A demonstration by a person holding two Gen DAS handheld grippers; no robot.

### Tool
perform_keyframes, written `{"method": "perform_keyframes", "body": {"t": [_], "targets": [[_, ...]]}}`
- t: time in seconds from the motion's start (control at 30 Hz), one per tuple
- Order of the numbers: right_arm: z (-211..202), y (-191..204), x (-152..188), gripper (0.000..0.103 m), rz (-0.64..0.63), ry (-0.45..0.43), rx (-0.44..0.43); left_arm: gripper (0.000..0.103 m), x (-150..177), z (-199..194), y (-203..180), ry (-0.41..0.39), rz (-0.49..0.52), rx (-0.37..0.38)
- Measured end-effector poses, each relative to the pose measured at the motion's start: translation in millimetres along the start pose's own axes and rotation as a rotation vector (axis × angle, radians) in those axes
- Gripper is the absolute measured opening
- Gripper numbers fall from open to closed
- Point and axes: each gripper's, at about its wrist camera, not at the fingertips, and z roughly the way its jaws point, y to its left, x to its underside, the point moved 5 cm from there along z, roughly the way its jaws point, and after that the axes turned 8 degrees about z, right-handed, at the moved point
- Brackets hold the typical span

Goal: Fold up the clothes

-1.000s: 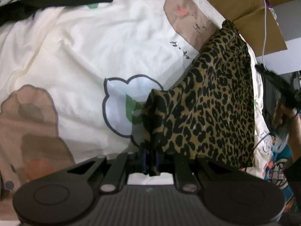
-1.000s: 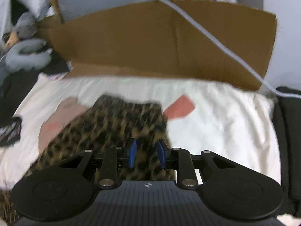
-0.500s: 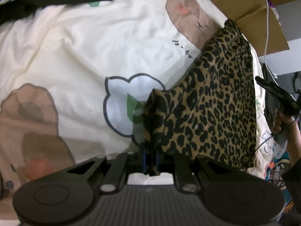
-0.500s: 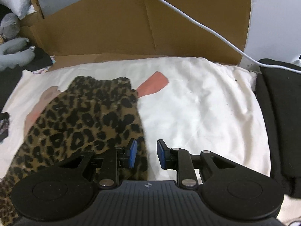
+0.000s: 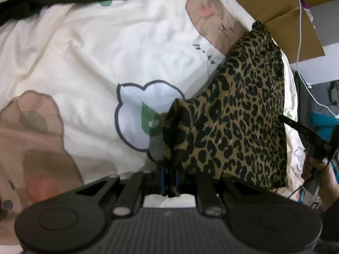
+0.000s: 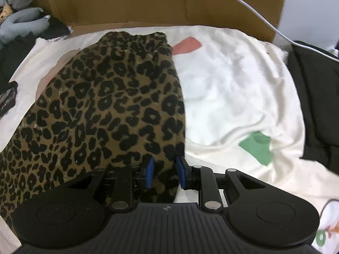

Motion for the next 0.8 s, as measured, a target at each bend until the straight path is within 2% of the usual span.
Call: {"method": "perform_keyframes", "body": {"t": [0.4,0.7,0.77,0.8], "targets": [[-46,-23,38,0.030,0.217,0.030,-0.136,0.011,3,-1,-2,0.007,0.001,-0.019],[-62,-27,65,0.033,0.265,0.137,-0.223,0.011,3,-1,-4,0.008,0.006,-0.038],[-64,-29,70,0.039,0.275,0.151,-0.233,0.011,3,-1,-3,0.008,0.003,-0.039],[-66,-30,72,0.039,0.277,0.157,-0.239,0.011,3,-1,-3,0.007,0.002,-0.039]]}}
